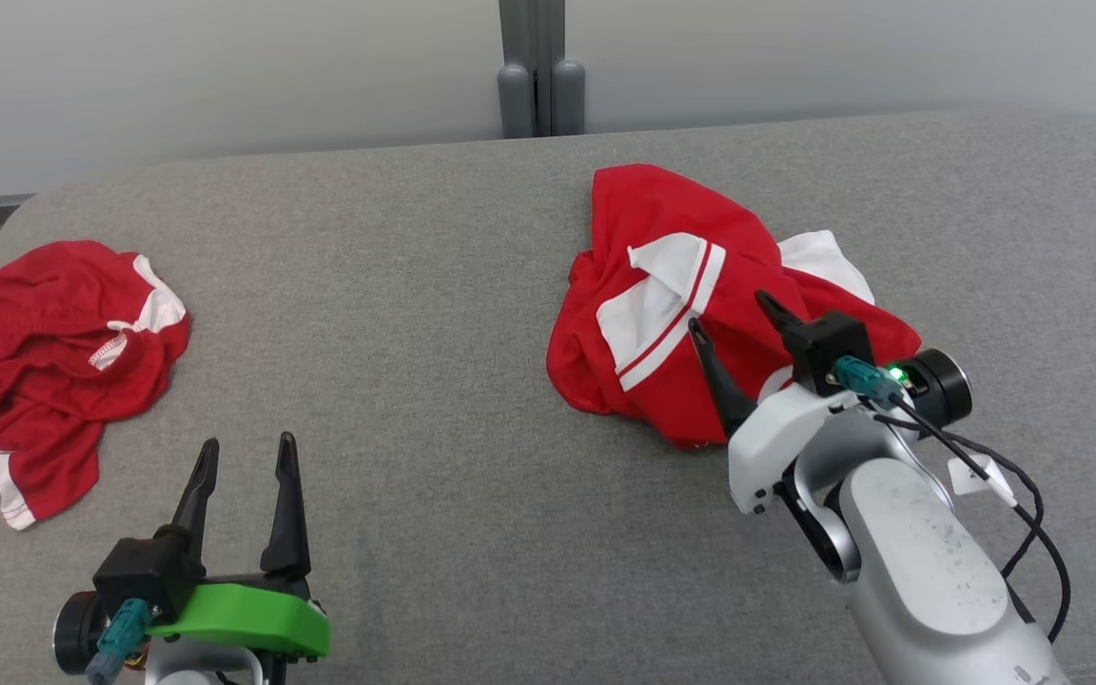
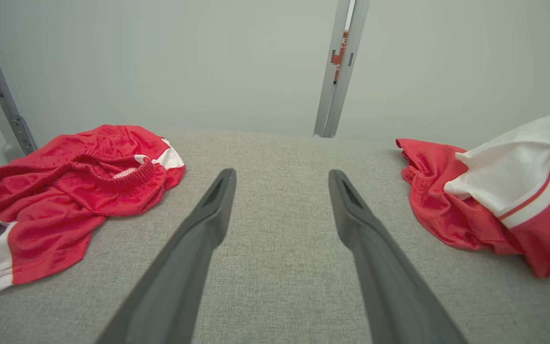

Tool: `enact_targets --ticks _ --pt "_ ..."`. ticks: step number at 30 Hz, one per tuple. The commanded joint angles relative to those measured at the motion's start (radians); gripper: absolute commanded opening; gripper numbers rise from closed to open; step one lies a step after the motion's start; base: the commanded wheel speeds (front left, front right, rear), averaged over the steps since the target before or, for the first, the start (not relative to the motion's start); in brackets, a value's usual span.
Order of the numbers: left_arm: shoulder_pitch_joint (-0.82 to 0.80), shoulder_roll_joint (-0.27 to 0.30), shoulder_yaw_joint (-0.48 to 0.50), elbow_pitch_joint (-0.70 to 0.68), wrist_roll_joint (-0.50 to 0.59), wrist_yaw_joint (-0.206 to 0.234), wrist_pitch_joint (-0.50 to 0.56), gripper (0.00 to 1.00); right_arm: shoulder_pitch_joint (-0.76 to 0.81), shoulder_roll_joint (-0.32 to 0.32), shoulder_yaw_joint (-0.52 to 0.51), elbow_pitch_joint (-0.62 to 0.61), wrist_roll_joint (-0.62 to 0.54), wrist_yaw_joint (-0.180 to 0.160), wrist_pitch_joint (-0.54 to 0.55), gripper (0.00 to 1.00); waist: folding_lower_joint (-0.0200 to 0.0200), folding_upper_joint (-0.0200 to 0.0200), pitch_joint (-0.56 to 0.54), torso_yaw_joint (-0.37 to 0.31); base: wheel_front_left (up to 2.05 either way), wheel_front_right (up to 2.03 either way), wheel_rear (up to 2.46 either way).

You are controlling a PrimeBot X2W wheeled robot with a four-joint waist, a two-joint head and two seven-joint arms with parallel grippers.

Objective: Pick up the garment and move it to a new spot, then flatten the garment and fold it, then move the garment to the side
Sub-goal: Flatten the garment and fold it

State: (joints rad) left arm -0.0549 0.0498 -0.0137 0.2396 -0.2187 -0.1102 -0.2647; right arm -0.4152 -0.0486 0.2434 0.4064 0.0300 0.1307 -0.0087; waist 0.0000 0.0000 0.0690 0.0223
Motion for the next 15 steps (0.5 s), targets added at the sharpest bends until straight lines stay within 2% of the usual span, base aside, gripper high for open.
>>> enact_targets --ticks 1,8,12,14,15 --pt "-0.021 0.001 -0.002 0.000 0.010 -0.003 0.000 1.00 -0.028 -0.003 0.006 0.019 -0.022 0.000 0.011 1.00 0.0000 0.0000 0.012 0.012 0.00 0.00 0.00" --pt "-0.051 0.002 -0.023 -0.005 -0.004 -0.003 0.000 1.00 -0.134 -0.003 0.006 0.166 -0.122 0.000 0.071 1.00 0.0000 0.0000 0.040 0.038 0.00 0.00 0.00" --pt "-0.053 0.002 -0.033 -0.004 -0.017 0.003 0.000 1.00 -0.164 -0.003 -0.027 0.226 -0.151 0.000 0.079 1.00 0.0000 0.0000 0.046 0.048 0.00 0.00 0.00" --pt "-0.054 0.002 -0.037 -0.003 -0.025 0.004 0.000 1.00 -0.173 -0.003 -0.052 0.242 -0.154 0.000 0.064 0.24 0.0000 0.0000 0.048 0.052 0.00 0.00 0.00" --pt "-0.054 0.002 -0.038 -0.003 -0.026 0.006 0.000 1.00 -0.178 -0.003 -0.063 0.250 -0.160 0.000 0.056 0.00 0.0000 0.0000 0.048 0.052 0.00 0.00 0.00"
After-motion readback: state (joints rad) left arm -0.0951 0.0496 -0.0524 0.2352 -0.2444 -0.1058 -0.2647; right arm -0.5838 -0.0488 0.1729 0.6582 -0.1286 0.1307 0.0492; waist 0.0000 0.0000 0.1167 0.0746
